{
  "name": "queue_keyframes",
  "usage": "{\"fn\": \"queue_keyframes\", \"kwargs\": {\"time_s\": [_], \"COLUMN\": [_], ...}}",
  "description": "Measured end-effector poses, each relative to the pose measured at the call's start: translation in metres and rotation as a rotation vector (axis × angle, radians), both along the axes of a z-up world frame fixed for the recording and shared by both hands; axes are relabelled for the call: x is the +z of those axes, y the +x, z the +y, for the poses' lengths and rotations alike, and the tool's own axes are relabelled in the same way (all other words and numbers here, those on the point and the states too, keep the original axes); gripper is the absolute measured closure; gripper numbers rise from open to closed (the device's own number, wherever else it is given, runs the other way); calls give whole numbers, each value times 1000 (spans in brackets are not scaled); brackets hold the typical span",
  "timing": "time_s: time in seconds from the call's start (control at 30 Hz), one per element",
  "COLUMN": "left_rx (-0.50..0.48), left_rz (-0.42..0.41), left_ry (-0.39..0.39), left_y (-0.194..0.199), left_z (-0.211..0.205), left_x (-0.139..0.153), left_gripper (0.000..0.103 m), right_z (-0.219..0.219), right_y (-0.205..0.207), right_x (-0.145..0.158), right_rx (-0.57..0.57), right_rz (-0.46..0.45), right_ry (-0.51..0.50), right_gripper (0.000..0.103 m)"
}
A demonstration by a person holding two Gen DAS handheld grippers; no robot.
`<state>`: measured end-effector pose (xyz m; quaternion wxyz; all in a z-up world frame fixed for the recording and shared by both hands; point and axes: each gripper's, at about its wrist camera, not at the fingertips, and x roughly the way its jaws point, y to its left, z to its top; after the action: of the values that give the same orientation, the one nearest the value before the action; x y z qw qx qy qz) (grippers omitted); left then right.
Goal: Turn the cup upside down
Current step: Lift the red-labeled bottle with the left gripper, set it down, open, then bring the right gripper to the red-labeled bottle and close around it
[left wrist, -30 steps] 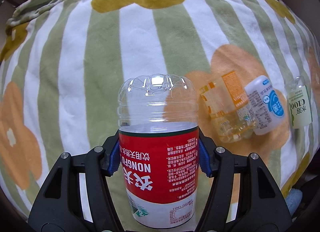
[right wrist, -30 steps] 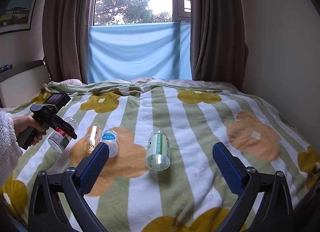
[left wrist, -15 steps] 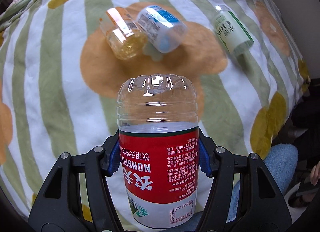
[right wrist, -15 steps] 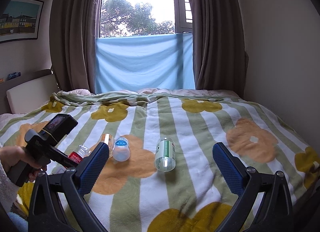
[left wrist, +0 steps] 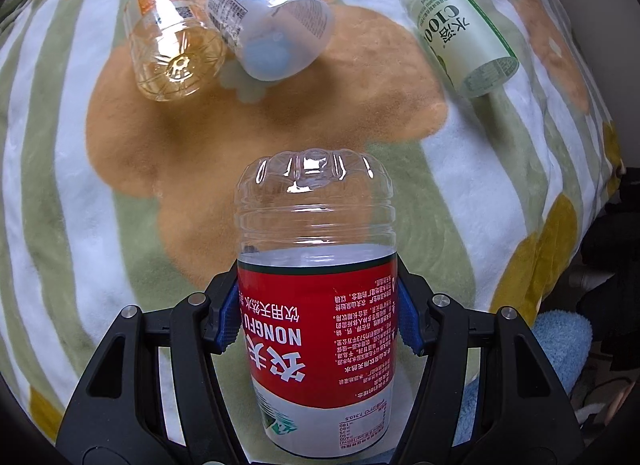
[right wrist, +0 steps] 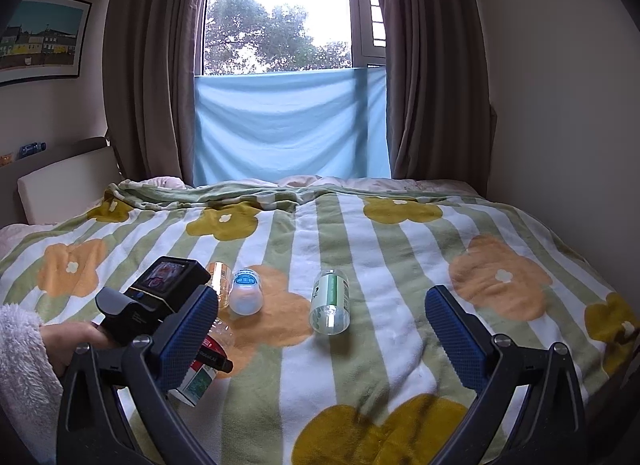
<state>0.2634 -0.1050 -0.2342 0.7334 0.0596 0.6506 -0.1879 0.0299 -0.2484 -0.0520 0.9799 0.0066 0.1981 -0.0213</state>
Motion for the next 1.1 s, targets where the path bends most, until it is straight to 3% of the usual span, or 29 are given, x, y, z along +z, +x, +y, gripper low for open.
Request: {"fn": "queue_keyframes", "kwargs": {"time_s": [0.2,0.23,0.27,0.33,0.57,0.8,0.93,1.1], "left_rx": [41,50,60,64,6,64,123,204], "left_rz": [-34,-40,-56,-125,-292,-345,-361,-403], "left_ry": [36,24,18,28,82,8,-29,-37], "left_y": [11,11,11,9,-14,-50,-73,-100], "left_z": [-8,-7,-5,-3,2,34,59,91], "left_x": [-9,-7,-4,8,54,87,93,94], "left_gripper": [41,31,13,0,0,0,0,0], "right_z": [-3,-3,-3,-4,-4,-1,9,29], "right_y": [5,5,6,8,17,37,63,110], "right_x": [-4,-4,-5,-7,-8,4,5,-20], "right_rx": [-5,-4,-2,-2,13,82,162,229], "right_rz": [10,11,13,17,36,95,206,440], "right_ry": [4,5,5,7,25,114,209,334], "right_gripper": [0,0,0,0,0,0,0,0]}}
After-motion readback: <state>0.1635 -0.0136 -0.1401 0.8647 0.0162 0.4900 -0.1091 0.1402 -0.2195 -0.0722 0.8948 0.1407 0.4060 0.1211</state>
